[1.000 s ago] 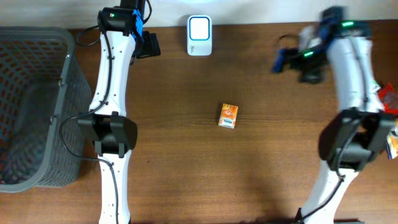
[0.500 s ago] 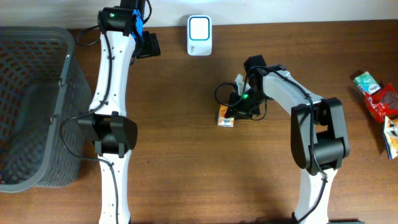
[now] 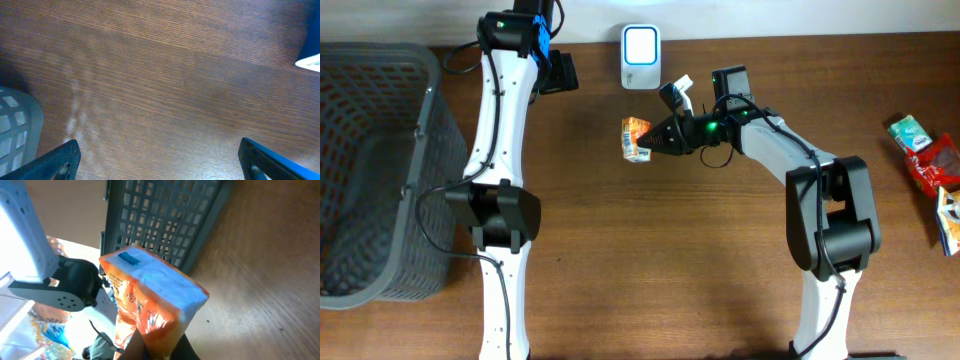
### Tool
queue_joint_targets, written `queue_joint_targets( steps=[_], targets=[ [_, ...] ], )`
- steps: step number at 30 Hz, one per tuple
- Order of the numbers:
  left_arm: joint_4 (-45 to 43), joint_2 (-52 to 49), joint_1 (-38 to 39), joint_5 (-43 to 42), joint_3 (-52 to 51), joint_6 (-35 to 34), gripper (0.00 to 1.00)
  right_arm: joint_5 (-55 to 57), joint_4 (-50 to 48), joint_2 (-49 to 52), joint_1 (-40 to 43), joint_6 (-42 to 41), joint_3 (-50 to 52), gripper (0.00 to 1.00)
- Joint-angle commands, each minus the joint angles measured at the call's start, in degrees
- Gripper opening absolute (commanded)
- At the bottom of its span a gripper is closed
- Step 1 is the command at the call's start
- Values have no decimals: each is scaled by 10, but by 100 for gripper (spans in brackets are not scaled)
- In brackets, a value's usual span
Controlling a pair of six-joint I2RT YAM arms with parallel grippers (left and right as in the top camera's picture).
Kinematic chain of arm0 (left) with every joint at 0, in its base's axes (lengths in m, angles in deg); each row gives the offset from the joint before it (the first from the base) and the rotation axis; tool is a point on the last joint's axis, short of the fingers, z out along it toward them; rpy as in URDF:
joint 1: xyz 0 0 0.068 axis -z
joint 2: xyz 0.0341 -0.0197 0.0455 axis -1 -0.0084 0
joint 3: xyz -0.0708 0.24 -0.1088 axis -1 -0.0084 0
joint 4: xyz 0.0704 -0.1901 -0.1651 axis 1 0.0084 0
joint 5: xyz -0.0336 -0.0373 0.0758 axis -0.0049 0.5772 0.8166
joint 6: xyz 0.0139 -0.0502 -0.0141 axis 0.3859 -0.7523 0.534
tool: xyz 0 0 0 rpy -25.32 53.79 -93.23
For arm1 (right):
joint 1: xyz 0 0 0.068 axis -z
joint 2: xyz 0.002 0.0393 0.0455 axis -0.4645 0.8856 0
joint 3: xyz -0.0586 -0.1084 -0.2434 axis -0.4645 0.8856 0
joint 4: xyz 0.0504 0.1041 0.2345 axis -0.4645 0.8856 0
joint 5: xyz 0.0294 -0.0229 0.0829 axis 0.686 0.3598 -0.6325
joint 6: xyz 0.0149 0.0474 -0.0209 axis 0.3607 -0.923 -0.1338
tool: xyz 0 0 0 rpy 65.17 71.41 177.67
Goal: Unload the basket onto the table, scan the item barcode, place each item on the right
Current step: 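Grasp the orange tissue pack with the right gripper, then hold the orange pack in front of the scanner with the right gripper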
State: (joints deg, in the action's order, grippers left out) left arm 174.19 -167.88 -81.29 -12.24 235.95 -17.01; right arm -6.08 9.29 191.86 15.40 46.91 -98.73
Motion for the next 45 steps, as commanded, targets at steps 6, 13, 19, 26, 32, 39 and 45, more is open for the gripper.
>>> queue_joint_targets(
  steps=[6,13,19,26,32,39,45],
  targets=[
    [0,0,0,-2,2,-5,99,210,-6,-6,-5,-90,-30,4],
    [0,0,0,-2,2,-5,99,849,100,-7,-28,-9,-238,4],
    [0,0,0,-2,2,-5,99,1073,-72,56,-89,355,-243,4],
    [0,0,-2,-2,2,-5,99,951,-144,118,-92,517,-243,4],
    [0,0,-1,-2,2,-5,99,940,-224,118,-92,549,-243,4],
    [0,0,-1,-2,2,-5,99,906,-250,146,-72,594,-243,4],
    [0,0,-1,-2,2,-5,99,901,-276,154,-67,656,-243,4]
  ],
)
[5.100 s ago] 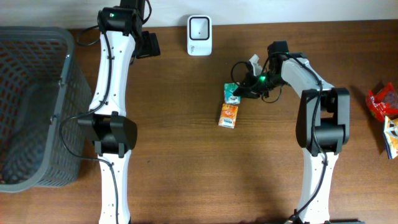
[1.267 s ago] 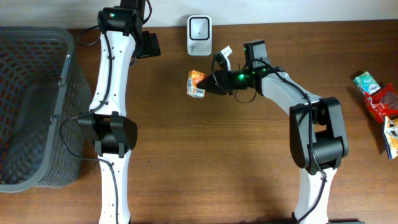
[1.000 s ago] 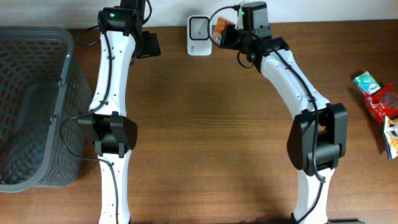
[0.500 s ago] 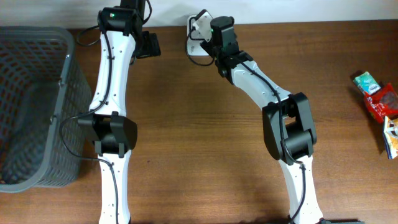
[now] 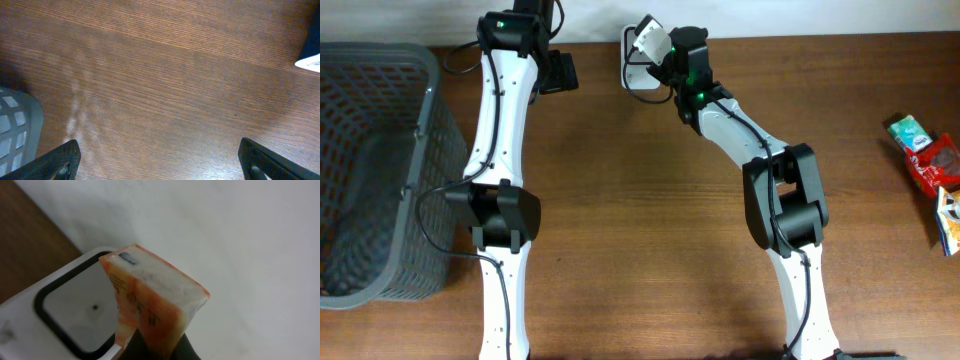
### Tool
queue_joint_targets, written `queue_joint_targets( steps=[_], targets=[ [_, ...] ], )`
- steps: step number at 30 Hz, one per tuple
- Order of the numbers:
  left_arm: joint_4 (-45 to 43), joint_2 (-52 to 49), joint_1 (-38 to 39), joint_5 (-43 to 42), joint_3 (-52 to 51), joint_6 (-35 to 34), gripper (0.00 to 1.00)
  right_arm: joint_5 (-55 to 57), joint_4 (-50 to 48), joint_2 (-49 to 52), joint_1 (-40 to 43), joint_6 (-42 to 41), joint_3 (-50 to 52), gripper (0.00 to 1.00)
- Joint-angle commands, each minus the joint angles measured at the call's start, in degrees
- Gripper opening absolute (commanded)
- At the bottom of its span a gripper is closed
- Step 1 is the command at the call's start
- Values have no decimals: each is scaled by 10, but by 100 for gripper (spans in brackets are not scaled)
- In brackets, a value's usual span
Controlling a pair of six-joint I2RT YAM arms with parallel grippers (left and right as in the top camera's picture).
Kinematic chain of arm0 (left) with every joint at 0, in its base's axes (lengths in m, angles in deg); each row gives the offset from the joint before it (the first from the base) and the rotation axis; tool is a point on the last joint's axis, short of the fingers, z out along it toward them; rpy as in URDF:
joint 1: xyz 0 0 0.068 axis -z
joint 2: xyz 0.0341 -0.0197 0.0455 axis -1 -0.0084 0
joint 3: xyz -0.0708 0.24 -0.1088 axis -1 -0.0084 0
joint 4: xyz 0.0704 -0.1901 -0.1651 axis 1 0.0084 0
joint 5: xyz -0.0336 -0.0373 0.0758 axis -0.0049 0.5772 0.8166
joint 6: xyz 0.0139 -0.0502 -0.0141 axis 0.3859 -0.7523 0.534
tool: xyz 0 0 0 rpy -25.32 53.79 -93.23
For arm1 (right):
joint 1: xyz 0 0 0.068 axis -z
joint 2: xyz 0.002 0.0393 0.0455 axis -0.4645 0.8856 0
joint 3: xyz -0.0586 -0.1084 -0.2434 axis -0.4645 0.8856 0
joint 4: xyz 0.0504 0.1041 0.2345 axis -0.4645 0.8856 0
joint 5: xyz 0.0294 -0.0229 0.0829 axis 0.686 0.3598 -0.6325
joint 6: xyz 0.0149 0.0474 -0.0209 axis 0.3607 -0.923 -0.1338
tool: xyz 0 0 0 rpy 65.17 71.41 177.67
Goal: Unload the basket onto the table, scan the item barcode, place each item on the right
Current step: 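Hold the orange pack in front of the scanner with the right gripper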
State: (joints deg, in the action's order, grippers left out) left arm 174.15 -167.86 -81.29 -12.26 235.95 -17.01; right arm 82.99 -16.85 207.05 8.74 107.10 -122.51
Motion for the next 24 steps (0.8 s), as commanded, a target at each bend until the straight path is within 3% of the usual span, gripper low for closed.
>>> queue_joint_targets(
  steps=[1,3,5,6,10,13,15,20,24],
  targets=[
    [1,-1,-1,-2,2,-5,99,14,-14,2,-2,96,-5,4],
    [1,-1,-1,-2,2,-5,99,24,-9,2,-10,95,-5,4],
    [1,-1,-2,-2,2,-5,99,22,-5,2,-22,2,-5,4],
    [1,-1,-1,-2,2,-5,99,23,-3,2,-33,-6,-5,4],
    [1,-1,0,-2,2,-5,99,89,8,2,-56,236,-5,4],
    [1,-1,-1,-2,2,-5,99,134,10,2,-55,233,-5,4],
    [1,-1,-1,-2,2,-5,99,137,10,1,-49,171,-5,4],
    [1,-1,-1,-2,2,-5,99,194,12,-61,-5,-125,-7,4],
    [1,-1,-1,-2,2,-5,99,497,95,-113,71,-254,-7,4]
  ],
)
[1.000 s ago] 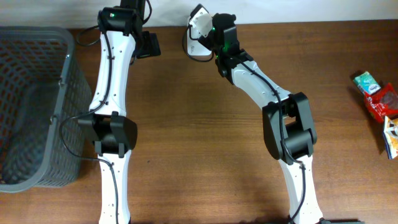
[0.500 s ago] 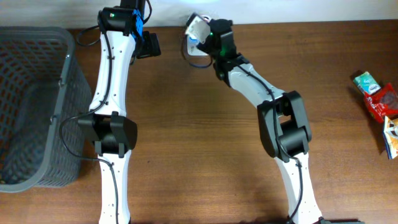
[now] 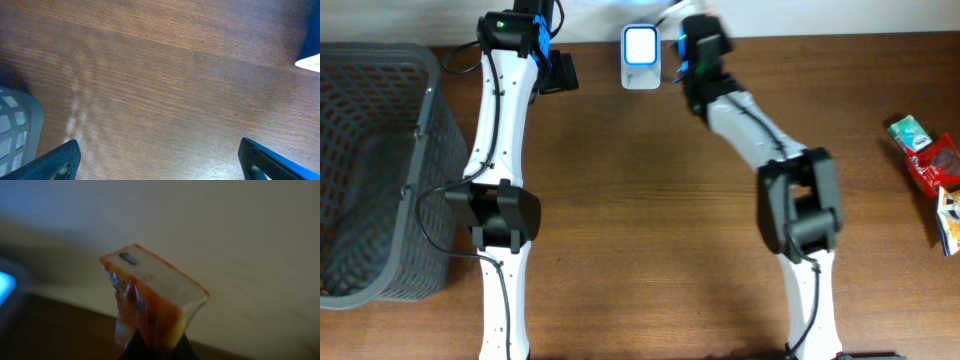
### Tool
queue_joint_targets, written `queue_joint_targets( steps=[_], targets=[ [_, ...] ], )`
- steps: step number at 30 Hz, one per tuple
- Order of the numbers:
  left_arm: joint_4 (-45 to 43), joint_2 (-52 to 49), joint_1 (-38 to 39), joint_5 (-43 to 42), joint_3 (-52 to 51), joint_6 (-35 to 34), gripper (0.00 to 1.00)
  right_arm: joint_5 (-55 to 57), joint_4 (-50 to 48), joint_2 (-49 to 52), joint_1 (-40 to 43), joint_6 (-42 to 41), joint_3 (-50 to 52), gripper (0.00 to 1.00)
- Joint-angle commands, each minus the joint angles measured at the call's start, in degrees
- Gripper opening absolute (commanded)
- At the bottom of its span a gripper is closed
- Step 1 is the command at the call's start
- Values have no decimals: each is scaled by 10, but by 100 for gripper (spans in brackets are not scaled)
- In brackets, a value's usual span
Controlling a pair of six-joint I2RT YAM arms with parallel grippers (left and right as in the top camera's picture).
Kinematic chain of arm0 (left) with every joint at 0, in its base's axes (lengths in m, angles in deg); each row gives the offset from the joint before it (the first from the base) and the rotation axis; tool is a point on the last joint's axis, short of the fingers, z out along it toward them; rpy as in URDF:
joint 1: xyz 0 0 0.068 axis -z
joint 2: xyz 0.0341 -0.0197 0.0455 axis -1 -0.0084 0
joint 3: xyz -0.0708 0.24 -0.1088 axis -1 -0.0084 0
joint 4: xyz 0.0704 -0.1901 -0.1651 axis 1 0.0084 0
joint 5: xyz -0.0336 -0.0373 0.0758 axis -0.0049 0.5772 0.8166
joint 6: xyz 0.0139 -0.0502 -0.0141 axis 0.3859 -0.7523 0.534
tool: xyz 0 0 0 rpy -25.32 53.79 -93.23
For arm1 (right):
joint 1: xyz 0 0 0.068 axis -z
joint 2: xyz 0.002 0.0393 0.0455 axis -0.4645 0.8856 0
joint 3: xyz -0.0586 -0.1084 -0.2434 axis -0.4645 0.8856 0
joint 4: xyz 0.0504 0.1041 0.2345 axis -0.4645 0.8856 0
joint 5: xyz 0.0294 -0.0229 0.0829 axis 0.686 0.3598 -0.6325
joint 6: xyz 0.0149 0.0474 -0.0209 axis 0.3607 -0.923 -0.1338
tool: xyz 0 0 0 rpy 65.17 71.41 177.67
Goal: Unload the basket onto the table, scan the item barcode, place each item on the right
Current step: 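Hold the orange pack in front of the scanner with the right gripper, then carry the orange pack right and drop it at the right edge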
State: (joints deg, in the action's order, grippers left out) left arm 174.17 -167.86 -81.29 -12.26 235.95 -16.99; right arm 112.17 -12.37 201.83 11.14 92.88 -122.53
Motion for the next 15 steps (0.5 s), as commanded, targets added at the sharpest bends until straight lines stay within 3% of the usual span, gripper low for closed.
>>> queue_joint_targets(
  steps=[1,2,4,6,9,12,13,14,15],
  targets=[
    [1,-1,-1,-2,2,-6,99,215,91,-65,62,-118,-7,4],
    [1,-1,-1,-2,2,-6,99,216,155,-70,83,-128,-7,4],
    [1,-1,-1,-2,2,-6,99,206,343,-73,162,-284,-7,4],
    [0,-1,-1,-2,2,-6,99,123,469,-73,247,-417,-7,4],
    [0,-1,-1,-2,2,-6,99,-20,540,-73,360,-443,-7,4],
    [0,-1,-1,-2,2,-6,99,-48,581,-70,444,-443,-6,4],
    [1,-1,-1,-2,2,-6,99,-50,588,-68,466,-443,-6,40],
    [1,-1,-1,-2,2,-6,99,-51,589,-68,478,-443,-6,57],
    [0,-1,-1,-2,2,-6,99,-59,589,-69,486,-423,-6,89]
  ],
)
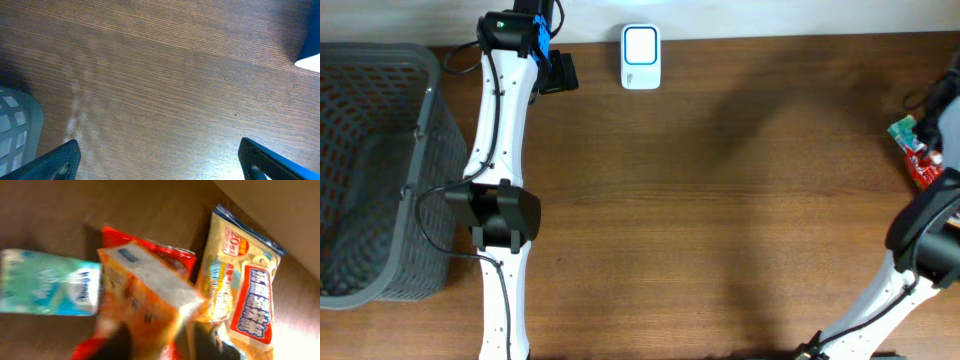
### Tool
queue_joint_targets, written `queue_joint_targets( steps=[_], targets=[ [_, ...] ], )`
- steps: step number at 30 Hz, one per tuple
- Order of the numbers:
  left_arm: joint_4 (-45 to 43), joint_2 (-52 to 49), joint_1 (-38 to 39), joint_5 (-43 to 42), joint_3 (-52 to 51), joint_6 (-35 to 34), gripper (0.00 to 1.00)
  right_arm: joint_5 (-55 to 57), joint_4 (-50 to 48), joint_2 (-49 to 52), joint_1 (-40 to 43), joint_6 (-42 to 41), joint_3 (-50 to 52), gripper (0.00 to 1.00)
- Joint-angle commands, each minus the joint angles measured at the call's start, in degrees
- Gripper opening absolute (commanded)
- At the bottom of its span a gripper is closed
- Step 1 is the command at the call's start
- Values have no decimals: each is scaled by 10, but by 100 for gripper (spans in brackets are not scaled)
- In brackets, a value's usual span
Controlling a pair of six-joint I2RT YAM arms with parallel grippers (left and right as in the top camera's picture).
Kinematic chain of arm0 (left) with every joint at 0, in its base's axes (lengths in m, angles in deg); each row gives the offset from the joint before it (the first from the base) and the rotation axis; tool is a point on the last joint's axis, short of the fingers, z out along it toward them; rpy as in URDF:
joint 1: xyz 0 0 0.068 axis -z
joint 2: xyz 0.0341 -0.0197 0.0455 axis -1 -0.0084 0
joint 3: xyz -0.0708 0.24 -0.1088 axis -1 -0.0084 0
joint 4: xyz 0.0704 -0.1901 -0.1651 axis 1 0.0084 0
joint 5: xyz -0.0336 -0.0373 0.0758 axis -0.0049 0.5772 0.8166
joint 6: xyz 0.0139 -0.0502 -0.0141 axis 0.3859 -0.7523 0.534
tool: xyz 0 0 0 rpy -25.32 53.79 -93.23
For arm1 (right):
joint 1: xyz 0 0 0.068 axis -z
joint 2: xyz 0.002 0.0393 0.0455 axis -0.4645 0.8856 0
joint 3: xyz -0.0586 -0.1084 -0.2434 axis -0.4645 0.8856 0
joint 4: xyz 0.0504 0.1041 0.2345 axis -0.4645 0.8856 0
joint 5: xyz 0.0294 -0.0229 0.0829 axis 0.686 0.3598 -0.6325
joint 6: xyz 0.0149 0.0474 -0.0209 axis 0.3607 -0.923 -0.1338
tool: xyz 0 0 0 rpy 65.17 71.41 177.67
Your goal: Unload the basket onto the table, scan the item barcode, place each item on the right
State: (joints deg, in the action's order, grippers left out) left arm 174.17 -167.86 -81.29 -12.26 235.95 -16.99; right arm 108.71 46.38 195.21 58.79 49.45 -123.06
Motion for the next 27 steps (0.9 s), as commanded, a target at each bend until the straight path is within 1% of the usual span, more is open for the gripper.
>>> queue_joint_targets(
  steps=[1,4,7,8,9,11,14,15,16,17,19,21,24,27],
  targets=[
    [0,-1,-1,-2,2,-6,99,-30,3,-3,13,47,-1,99],
    [1,-1,-1,-2,2,-6,99,-34,24,-40,12,56,-2,99],
    [0,-1,-1,-2,2,-6,99,-53,57,-171,12,21,-1,99],
    [0,-1,-1,-2,2,-6,99,-75,84,-224,12,0,-1,99],
    [0,-1,-1,-2,2,-6,99,-121,118,-285,11,-26,-1,99],
    [0,-1,-1,-2,2,-6,99,-172,154,-378,8,-29,21,98],
    [0,-1,-1,-2,2,-6,99,-177,148,-530,-24,-28,142,99],
    [0,-1,-1,-2,2,-6,99,-179,136,-598,-44,-28,203,98],
    [0,-1,-1,-2,2,-6,99,-205,125,-682,-71,-28,273,98],
    [0,-1,-1,-2,2,-6,99,-242,128,-737,-89,-28,315,99],
    [0,-1,-2,-2,2,-6,99,-303,150,-833,-110,-28,379,98],
    [0,-1,-2,-2,2,-6,99,-312,206,-924,-112,-28,415,99],
    [1,-1,-2,-2,2,-6,99,-313,283,-988,-112,-28,417,98],
    [0,-1,-2,-2,2,-6,99,-312,313,-1000,-112,-28,417,98]
  ],
)
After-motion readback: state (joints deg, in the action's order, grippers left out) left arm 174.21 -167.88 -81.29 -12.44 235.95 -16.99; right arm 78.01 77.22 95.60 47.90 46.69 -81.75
